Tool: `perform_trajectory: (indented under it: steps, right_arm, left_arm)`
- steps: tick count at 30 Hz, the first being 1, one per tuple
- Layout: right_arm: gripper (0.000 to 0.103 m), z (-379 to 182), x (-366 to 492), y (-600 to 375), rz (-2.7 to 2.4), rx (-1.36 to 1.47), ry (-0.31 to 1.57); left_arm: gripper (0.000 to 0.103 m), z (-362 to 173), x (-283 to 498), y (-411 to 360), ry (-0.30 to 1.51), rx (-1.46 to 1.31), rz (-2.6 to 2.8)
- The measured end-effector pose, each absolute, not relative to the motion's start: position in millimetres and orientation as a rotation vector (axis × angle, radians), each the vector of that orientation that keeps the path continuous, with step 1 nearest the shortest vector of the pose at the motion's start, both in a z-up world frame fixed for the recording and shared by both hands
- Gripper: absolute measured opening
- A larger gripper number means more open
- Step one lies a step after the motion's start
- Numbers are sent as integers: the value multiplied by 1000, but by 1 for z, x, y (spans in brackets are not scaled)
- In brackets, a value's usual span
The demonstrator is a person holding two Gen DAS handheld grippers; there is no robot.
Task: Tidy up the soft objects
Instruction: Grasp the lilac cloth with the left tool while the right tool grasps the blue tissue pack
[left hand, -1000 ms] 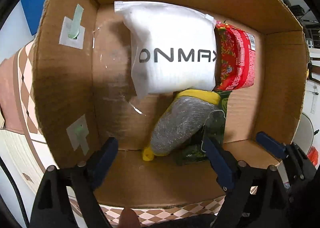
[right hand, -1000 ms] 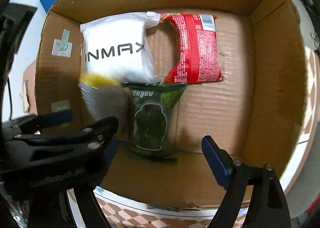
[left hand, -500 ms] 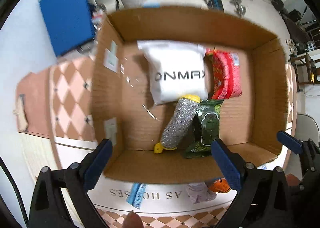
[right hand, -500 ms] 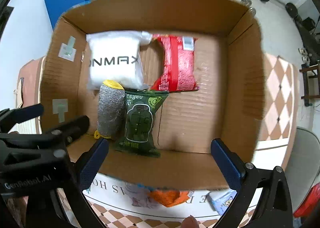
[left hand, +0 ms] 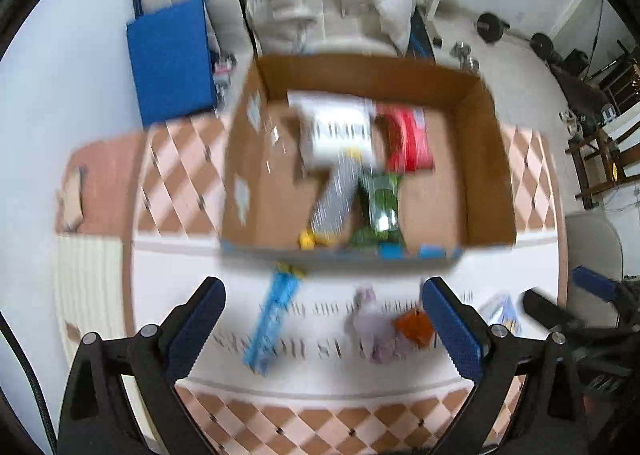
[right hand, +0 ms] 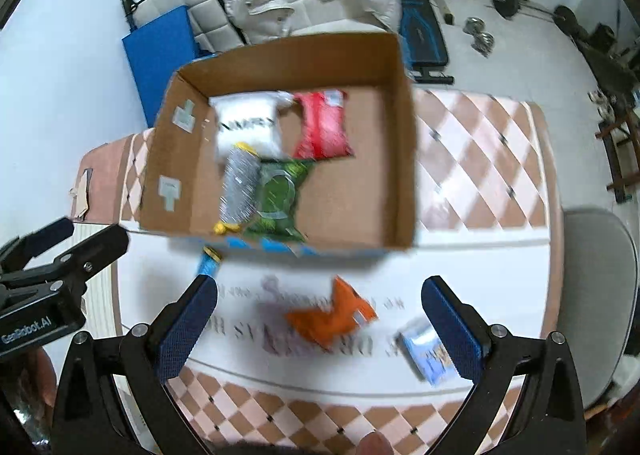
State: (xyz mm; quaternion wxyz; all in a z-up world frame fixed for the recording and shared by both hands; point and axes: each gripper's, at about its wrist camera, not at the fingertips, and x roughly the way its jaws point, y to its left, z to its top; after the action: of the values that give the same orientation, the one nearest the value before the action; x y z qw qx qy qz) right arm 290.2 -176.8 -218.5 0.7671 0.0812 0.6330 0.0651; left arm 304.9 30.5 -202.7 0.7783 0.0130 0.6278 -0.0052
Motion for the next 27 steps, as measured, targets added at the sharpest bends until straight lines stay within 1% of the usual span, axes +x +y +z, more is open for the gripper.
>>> perform_trajectory:
  steps: [4, 9, 13, 18, 22, 24, 27]
  right_arm:
    - [103, -243, 255, -214, 70, 166, 1427]
    - [103, -319, 229, -246, -8, 59, 1576]
    - [103, -370, 219, -253, -6, -39, 1663]
    - [103, -399, 213, -245, 32, -116, 1705]
    - [103, -412, 215, -246, 37, -117, 1718]
    - [103, -418, 217, -249, 28, -100, 1725]
    - [96, -422, 218, -253, 23, -50, 1736]
  left_arm:
    - [101, -268, 289, 23, 1513, 14, -19]
    - [101, -350, 284, 5, 1672, 0, -31]
    - [101, -388, 287, -14, 1733, 50, -20]
    - [101, -414, 289, -24, 1760, 89, -2]
    - [101, -417, 290, -19, 1747, 72, 6]
    - [90, -413, 288, -12, 1735, 66, 12]
    - [88, -405, 279, -1, 1727, 82, 15]
